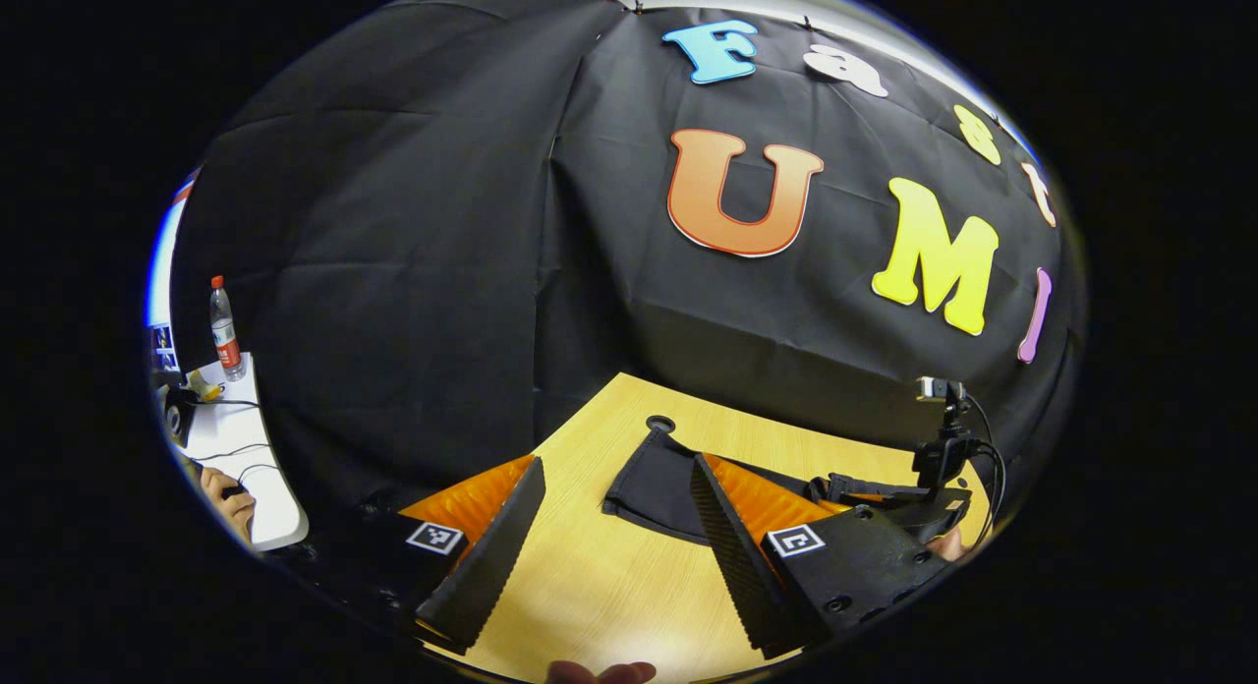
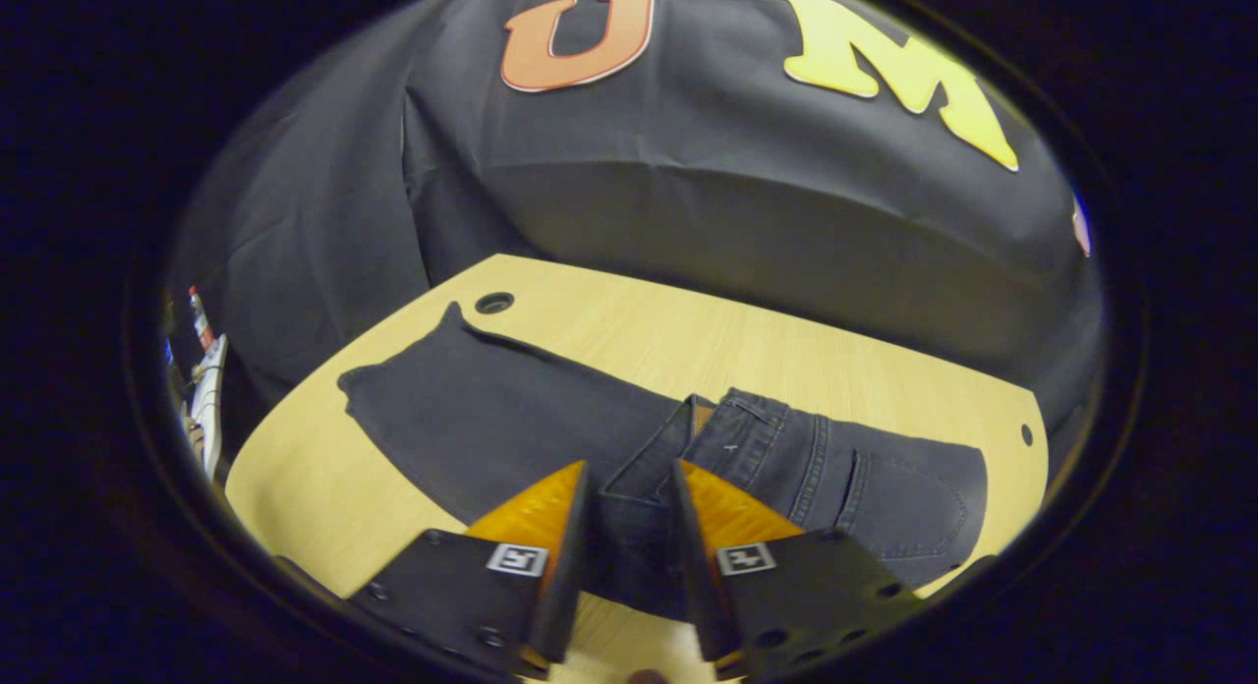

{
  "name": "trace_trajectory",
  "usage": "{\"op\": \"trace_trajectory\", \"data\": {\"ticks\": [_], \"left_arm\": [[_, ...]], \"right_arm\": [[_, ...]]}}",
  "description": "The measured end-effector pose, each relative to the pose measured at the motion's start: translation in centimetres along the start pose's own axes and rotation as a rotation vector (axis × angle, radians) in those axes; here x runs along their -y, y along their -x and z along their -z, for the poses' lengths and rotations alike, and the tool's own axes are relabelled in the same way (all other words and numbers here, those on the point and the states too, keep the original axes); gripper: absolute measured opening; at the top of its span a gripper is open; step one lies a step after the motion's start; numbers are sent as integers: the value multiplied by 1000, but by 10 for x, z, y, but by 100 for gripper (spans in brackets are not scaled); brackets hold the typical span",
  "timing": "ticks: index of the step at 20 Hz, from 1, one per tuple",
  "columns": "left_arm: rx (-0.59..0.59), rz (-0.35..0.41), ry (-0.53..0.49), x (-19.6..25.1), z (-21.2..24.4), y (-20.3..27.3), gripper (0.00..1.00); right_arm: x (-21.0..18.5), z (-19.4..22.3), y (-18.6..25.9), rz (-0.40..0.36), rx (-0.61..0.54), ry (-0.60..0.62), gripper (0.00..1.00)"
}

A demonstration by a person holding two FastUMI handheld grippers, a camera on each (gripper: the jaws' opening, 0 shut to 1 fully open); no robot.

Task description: Grasp the waist and the cuffs of the jeans and fold them to make the two legs overlap; first hold the waist and fold one-third of the jeans toward the cuffs, then hold the cuffs and fold the remaining one-third in the same direction to finish folding.

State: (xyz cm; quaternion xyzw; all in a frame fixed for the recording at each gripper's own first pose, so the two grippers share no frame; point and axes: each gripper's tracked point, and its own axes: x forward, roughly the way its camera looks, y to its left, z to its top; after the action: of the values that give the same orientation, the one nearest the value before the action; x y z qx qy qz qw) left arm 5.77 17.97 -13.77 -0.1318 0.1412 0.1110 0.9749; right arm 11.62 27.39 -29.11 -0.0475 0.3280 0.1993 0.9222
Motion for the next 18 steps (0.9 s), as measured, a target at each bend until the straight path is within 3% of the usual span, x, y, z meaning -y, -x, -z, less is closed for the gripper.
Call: {"op": "trace_trajectory", "data": {"ticks": [1,3,5,9,12,13,15,18], "left_arm": [[-9,7,21,0,4,-3,96],[-31,28,92,3,12,-11,96],[-63,31,153,2,24,-19,96],[-108,95,273,7,41,-40,96],[-235,127,478,16,78,-67,97],[-262,139,559,18,83,-75,97],[-303,155,699,25,95,-96,97],[-348,127,799,28,122,-119,97]], "right_arm": [[-2,-4,9,-12,14,-8,73],[1,-21,36,-33,46,-19,78],[6,-41,70,-55,87,-23,90],[29,-74,139,-63,165,-19,92],[50,-86,181,-46,182,-28,94],[58,-87,193,-34,187,-31,100],[79,-90,215,0,202,-35,97],[113,-84,232,63,189,-101,93]]}}
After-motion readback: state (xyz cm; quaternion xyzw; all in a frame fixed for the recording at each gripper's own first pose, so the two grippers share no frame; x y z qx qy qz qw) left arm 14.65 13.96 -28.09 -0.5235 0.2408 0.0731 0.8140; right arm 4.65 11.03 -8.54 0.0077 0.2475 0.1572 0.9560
